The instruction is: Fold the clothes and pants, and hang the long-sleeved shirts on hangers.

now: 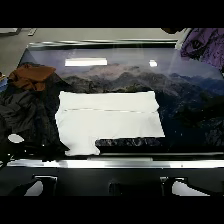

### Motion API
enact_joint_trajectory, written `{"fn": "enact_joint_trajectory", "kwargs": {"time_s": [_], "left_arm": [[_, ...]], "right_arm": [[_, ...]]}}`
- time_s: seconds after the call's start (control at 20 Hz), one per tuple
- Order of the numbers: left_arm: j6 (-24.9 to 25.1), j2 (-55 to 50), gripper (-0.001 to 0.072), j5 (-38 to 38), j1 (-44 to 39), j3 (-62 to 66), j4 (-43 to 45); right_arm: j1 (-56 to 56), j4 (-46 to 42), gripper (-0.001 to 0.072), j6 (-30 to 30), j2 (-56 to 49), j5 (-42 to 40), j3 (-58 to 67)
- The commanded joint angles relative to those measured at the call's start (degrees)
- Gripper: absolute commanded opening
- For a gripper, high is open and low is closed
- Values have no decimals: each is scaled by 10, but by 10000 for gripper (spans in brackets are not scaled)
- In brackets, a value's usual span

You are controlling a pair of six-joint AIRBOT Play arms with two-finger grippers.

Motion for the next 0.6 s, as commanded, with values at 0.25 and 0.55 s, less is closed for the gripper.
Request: {"fn": "enact_joint_trajectory", "kwargs": {"time_s": [0.25, 0.55], "left_arm": [[4, -15, 16, 54, -43, -14, -52], [4, -15, 16, 52, -43, -14, -52]], "right_arm": [[-1, -43, 473, -2, 0, -5, -14], [0, -19, 476, -39, -4, 24, -122]]}}
